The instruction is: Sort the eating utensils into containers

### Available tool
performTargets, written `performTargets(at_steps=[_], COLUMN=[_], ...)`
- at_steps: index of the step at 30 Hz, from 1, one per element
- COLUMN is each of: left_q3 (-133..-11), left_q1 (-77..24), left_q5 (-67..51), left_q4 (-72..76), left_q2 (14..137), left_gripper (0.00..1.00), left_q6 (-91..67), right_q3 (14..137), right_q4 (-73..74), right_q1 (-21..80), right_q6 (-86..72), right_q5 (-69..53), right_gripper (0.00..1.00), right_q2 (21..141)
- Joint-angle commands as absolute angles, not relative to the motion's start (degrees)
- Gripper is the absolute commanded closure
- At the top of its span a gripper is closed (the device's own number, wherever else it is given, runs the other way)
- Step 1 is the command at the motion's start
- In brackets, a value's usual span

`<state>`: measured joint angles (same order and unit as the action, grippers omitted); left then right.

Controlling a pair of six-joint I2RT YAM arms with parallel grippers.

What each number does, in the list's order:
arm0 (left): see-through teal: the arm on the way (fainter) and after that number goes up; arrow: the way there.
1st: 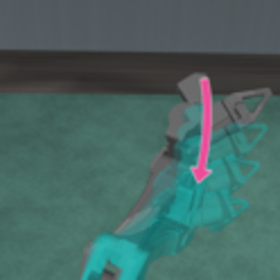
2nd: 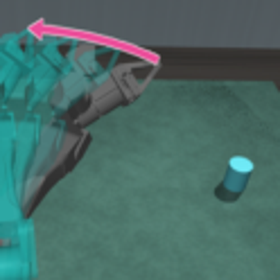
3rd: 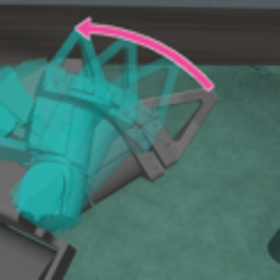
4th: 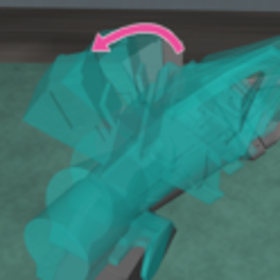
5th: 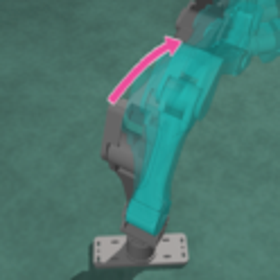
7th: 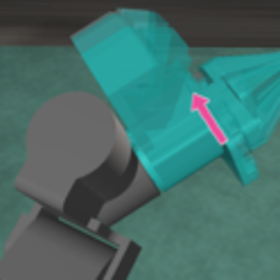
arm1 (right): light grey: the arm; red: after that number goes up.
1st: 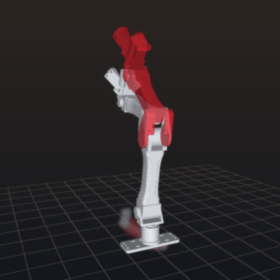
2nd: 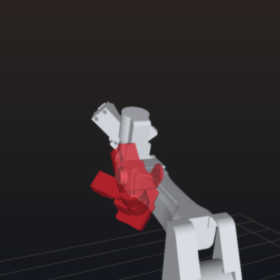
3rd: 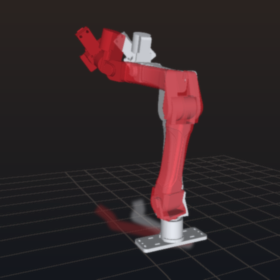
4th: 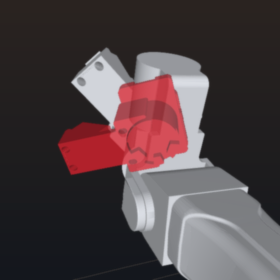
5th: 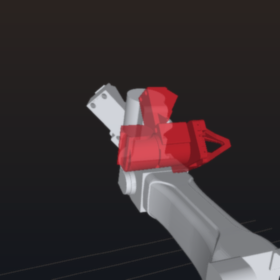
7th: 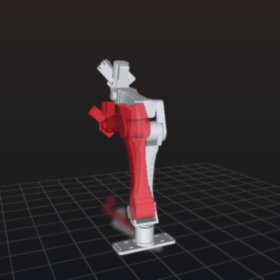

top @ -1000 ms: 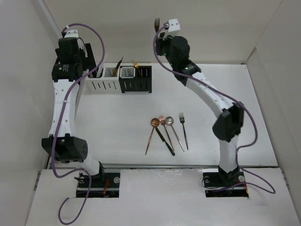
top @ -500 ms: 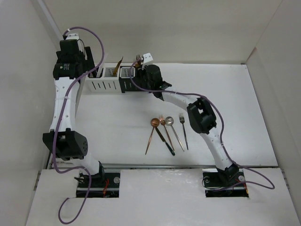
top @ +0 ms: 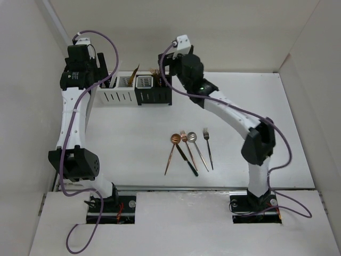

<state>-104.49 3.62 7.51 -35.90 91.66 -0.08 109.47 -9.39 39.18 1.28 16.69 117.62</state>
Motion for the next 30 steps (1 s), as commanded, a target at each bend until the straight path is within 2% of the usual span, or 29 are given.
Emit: performTargets(at_steps=[1, 4, 5, 7, 8, 11, 12, 15, 25, 29, 30], left_q3=[-104.41, -104.41, -104.41, -104.41, -104.41, -104.41, -104.41, -104.41, -104.41, -104.41, -104.41], left_q1=[3.87, 3.87, 3.87, 3.87, 3.35, 3.34, 3.34, 2.81, 2.29, 2.29, 2.29], left_q5=[5.72, 5.19, 5.19, 5.19, 4.58, 3.87, 3.87, 3.34, 2.64, 3.16, 3.16], left_q4=[-34.80, -34.80, -34.80, -34.80, -34.80, -34.80, -34.80, -34.80, -34.80, -34.80, -34.80], left_q2=[88.95, 88.42, 88.42, 87.89, 87.89, 87.89, 87.89, 87.37, 86.31, 85.79, 85.78], left_gripper=[0.18, 0.18, 0.18, 0.18, 0.18, 0.18, 0.18, 0.18, 0.18, 0.18, 0.18], left_q6=[-0.26, -0.26, -0.26, -0.26, -0.26, -0.26, -0.79, -0.79, -0.79, -0.79, -0.27], right_q3=[107.07, 102.25, 99.69, 93.20, 85.77, 73.18, 70.69, 64.01, 56.96, 58.43, 59.32], right_q4=[6.14, 22.71, 32.07, 37.24, 38.83, 39.46, 39.98, 38.94, 36.12, 34.45, 34.98], right_q1=[39.81, 39.81, 39.81, 39.29, 38.77, 38.76, 38.76, 38.23, 37.53, 34.11, 33.32], right_q6=[0.89, -5.43, -8.41, -15.45, -18.77, -24.24, -25.82, -29.44, -29.19, -26.46, -26.46], right_q5=[16.71, 18.44, 18.46, 15.76, 13.99, 12.39, 11.78, 10.99, 10.73, 9.49, 10.54], right_gripper=[0.00, 0.00, 0.04, 0.17, 0.30, 0.41, 0.41, 0.31, 0.30, 0.36, 0.41], right_q2=[106.10, 101.79, 100.39, 98.36, 96.00, 92.82, 90.81, 88.25, 91.93, 97.63, 99.91])
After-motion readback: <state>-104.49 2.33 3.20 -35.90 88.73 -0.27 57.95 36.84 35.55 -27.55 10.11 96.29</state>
